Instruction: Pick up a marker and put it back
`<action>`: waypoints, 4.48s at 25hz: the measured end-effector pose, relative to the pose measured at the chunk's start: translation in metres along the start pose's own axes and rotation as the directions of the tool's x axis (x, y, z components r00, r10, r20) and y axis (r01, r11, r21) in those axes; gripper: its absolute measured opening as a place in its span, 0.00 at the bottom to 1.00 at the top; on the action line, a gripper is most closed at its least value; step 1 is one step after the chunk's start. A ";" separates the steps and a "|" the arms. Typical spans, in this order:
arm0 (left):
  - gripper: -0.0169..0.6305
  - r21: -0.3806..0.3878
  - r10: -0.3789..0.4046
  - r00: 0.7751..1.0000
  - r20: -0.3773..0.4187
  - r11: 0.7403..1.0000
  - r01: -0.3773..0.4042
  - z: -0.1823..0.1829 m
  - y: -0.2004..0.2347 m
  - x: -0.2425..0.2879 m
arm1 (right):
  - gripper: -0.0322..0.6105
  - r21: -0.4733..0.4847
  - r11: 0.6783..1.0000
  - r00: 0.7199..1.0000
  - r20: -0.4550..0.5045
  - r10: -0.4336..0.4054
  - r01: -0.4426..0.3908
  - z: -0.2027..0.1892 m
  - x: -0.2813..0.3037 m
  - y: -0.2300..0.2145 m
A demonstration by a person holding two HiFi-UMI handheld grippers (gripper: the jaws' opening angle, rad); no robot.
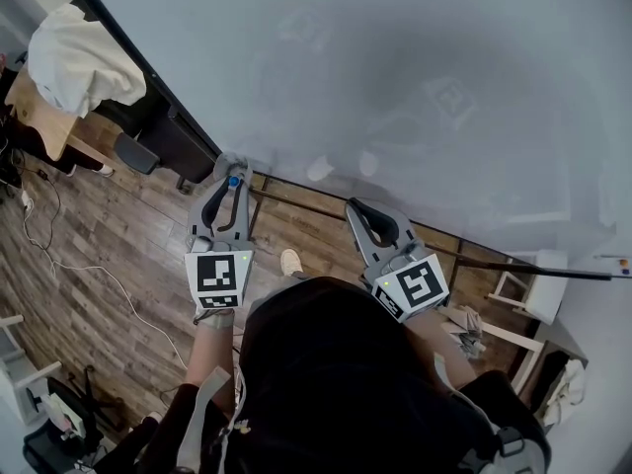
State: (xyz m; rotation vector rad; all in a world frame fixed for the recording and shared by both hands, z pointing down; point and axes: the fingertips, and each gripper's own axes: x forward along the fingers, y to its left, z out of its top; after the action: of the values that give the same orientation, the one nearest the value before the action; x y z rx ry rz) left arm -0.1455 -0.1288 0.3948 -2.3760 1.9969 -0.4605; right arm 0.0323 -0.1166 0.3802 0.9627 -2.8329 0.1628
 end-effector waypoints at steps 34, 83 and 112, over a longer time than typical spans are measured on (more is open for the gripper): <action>0.14 0.027 -0.319 0.945 0.069 0.948 0.317 0.039 -0.164 -0.001 | 0.09 0.030 0.982 0.982 0.009 -0.187 0.186 -0.015 -0.123 -0.037; 0.14 -0.026 -0.253 0.967 0.037 0.967 0.254 0.013 -0.106 0.001 | 0.09 -0.012 0.997 0.996 -0.031 -0.082 0.082 -0.012 -0.060 -0.019; 0.14 -0.049 -0.063 0.997 0.043 0.997 0.065 0.000 0.024 -0.003 | 0.09 -0.035 0.998 0.998 -0.027 0.051 -0.051 0.001 0.045 0.022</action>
State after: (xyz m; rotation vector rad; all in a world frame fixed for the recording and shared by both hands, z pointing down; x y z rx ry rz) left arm -0.1687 -0.1309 0.3893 -2.4644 1.9431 -0.3631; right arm -0.0170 -0.1262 0.3852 0.8753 -2.8283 0.1283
